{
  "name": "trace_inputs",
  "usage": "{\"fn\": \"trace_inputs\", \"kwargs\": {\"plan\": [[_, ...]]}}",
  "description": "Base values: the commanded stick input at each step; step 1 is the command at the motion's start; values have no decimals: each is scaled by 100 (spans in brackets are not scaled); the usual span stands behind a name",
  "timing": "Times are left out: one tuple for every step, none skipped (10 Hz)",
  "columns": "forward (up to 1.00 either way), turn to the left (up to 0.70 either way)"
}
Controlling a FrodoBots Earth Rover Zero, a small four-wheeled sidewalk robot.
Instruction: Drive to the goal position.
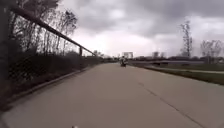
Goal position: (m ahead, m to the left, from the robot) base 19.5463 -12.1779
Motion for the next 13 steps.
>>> {"fn": "trace_inputs", "kwargs": {"plan": [[100, 0], [100, 0], [100, 0], [100, 0], [100, 0], [100, 0], [100, 0], [100, 0], [100, 0], [100, 0], [100, 0], [100, 0], [100, 0]]}}
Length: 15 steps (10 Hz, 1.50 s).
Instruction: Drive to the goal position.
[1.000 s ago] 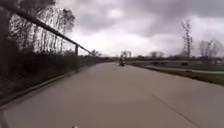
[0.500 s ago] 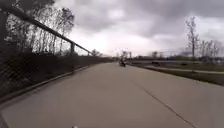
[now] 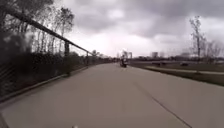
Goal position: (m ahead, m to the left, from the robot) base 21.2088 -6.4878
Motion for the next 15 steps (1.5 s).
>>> {"fn": "trace_inputs", "kwargs": {"plan": [[100, 0], [100, 0], [100, 0], [100, 0], [100, 0], [100, 0], [100, 0], [100, 0], [100, 0], [100, 0], [100, 0], [100, 0], [100, 0], [100, 0], [100, 0]]}}
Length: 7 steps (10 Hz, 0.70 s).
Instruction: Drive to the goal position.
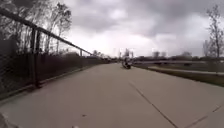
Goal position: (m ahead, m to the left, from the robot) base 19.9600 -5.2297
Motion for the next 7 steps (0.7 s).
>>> {"fn": "trace_inputs", "kwargs": {"plan": [[100, 0], [100, 0], [100, 0], [100, 0], [100, 12], [100, 26], [100, 40]]}}
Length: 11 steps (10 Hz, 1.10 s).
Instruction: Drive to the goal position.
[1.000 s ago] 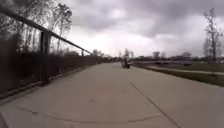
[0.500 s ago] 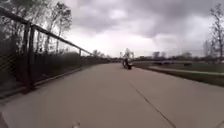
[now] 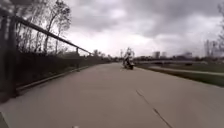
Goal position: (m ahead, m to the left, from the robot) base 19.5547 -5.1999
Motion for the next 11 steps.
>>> {"fn": "trace_inputs", "kwargs": {"plan": [[100, 40], [100, 40], [100, 0], [100, 0], [100, 0], [100, 0], [100, 0], [100, 0], [100, 0], [100, 0], [100, 0]]}}
